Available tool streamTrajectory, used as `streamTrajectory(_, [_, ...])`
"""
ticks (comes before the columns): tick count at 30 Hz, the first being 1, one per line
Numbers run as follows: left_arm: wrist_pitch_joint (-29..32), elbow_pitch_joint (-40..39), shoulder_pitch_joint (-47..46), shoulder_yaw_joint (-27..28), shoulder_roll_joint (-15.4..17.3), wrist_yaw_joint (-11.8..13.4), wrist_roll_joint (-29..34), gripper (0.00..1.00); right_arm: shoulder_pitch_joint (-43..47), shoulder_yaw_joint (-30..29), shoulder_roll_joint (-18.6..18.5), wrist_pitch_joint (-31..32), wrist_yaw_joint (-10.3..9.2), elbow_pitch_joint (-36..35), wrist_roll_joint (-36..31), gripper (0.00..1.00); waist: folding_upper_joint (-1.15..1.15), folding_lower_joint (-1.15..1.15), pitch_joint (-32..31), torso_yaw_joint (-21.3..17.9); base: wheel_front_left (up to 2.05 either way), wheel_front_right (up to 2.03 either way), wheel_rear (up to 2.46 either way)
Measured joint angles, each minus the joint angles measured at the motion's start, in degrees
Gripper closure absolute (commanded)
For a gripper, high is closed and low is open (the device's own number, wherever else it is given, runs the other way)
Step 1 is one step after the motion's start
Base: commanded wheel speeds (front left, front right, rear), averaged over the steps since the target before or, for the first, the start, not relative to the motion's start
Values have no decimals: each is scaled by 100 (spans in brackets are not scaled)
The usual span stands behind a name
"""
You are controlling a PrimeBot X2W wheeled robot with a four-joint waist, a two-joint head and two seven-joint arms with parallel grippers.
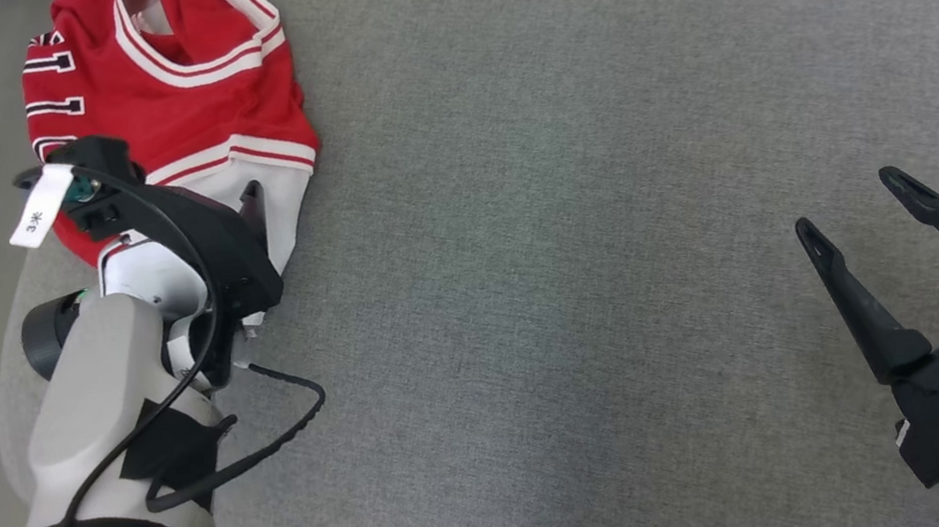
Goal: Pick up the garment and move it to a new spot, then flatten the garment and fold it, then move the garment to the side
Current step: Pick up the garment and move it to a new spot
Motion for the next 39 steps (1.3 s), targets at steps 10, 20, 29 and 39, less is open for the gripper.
streamTrajectory(10, [-234,342,-124,75,223,-53,0,0,-23,74,13,323,-19,-591,-12,0,-1,0,5,-344,0,0,0])
streamTrajectory(20, [-456,586,-516,48,205,79,63,2,-19,-89,-24,539,-110,-879,-70,0,-1,0,471,-517,0,0,0])
streamTrajectory(29, [-612,927,-812,66,120,215,82,100,-52,-199,-18,508,-179,-673,-67,0,-1,1,505,-448,0,0,0])
streamTrajectory(39, [-1021,1191,-793,172,81,207,9,100,-300,-176,303,73,-259,42,194,0,-1,0,25,-336,0,0,0])
